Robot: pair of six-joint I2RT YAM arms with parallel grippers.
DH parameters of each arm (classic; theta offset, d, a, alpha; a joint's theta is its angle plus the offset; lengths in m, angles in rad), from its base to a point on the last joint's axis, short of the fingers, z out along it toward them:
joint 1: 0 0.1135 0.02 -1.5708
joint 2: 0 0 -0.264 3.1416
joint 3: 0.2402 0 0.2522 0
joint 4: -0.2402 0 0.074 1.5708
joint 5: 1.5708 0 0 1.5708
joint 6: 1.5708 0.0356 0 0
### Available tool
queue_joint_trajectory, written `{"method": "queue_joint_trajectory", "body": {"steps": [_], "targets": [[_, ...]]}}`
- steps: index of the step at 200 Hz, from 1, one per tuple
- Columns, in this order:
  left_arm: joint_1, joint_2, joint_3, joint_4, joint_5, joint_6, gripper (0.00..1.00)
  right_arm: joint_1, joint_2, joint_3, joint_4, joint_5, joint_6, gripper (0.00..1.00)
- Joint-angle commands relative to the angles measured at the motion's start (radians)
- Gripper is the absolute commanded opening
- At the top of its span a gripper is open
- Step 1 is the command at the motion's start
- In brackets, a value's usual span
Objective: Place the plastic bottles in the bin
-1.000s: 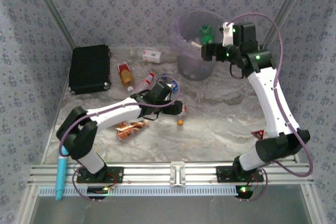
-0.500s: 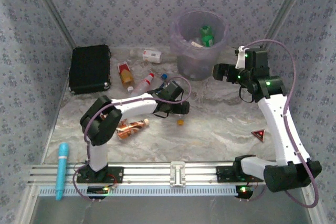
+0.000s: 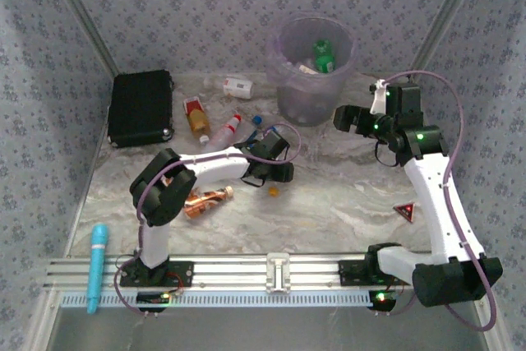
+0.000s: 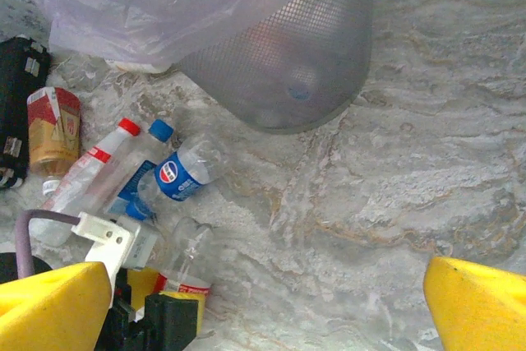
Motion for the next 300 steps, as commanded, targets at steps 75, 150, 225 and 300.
{"method": "queue_joint_trajectory", "body": {"steps": [75, 150, 225, 300], "targets": [[0.229, -0.476, -0.309, 0.239, 0.462, 0.313, 0.49, 0.131, 0.127, -0.065, 0.220, -0.531, 0.065, 0.96], [0.336, -0.718, -0.520, 0.459, 0.608, 0.301, 0.48, 0.348, 0.435, 0.067, 0.405, -0.630, 0.116, 0.94], [0.338, -0.731, -0.523, 0.488, 0.550, 0.318, 0.48, 0.426, 0.568, 0.116, 0.520, -0.682, 0.209, 0.81], [0.338, -0.737, -0.513, 0.474, 0.456, 0.317, 0.69, 0.421, 0.555, 0.162, 0.476, -0.664, 0.198, 0.51]]}}
